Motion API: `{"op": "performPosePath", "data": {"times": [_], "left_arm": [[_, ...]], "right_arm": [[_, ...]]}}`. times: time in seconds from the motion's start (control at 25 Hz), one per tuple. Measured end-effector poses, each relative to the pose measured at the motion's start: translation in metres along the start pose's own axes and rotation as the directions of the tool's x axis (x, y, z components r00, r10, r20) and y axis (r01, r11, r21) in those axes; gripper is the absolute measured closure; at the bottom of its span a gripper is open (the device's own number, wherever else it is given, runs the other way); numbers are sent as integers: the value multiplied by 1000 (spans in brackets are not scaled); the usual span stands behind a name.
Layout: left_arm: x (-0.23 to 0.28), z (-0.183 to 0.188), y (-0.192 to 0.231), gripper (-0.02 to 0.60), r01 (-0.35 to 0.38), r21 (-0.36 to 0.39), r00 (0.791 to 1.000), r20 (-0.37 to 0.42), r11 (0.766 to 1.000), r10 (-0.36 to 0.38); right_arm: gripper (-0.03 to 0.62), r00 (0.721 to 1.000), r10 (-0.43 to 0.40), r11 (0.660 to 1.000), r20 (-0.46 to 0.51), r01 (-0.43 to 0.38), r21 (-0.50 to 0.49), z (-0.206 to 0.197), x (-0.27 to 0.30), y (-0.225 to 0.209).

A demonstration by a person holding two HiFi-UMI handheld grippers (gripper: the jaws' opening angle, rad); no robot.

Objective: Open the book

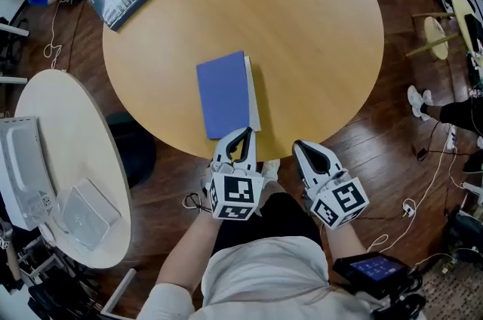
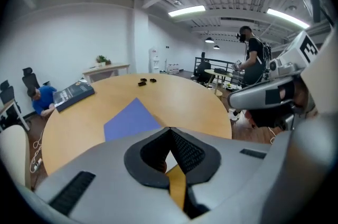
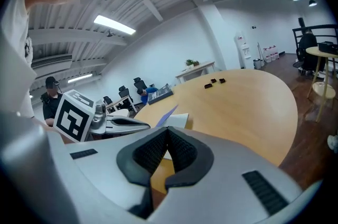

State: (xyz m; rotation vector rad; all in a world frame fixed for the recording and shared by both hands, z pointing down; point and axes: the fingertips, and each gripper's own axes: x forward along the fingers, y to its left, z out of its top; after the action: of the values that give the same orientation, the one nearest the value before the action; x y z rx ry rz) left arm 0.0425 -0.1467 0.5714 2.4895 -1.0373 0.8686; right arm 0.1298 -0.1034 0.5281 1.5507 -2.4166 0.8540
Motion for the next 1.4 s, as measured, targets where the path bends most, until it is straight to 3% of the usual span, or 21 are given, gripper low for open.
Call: {"op": "performPosePath", "data": {"times": [0.2, 0.6, 0.92, 1.08, 1.4], "left_arm": [[-30, 16, 29, 571, -56, -184, 994, 86, 981, 73], [-90, 0, 86, 571, -210, -303, 960, 117, 929, 255], [-123, -40, 150, 571, -328, -324, 928, 66, 887, 367], [-126, -57, 163, 571, -350, -306, 925, 40, 885, 379], [-120, -90, 189, 571, -369, -340, 921, -8, 865, 390]], "right_arm": [[597, 999, 43, 999, 17, -42, -31, 19, 12, 16], [597, 992, 124, 988, 1, -124, -88, 32, 40, 52], [597, 988, 149, 982, -36, -152, -116, 26, 60, 82], [597, 988, 145, 982, -45, -149, -114, 21, 65, 87], [597, 988, 144, 981, -64, -151, -122, 15, 79, 91]]}}
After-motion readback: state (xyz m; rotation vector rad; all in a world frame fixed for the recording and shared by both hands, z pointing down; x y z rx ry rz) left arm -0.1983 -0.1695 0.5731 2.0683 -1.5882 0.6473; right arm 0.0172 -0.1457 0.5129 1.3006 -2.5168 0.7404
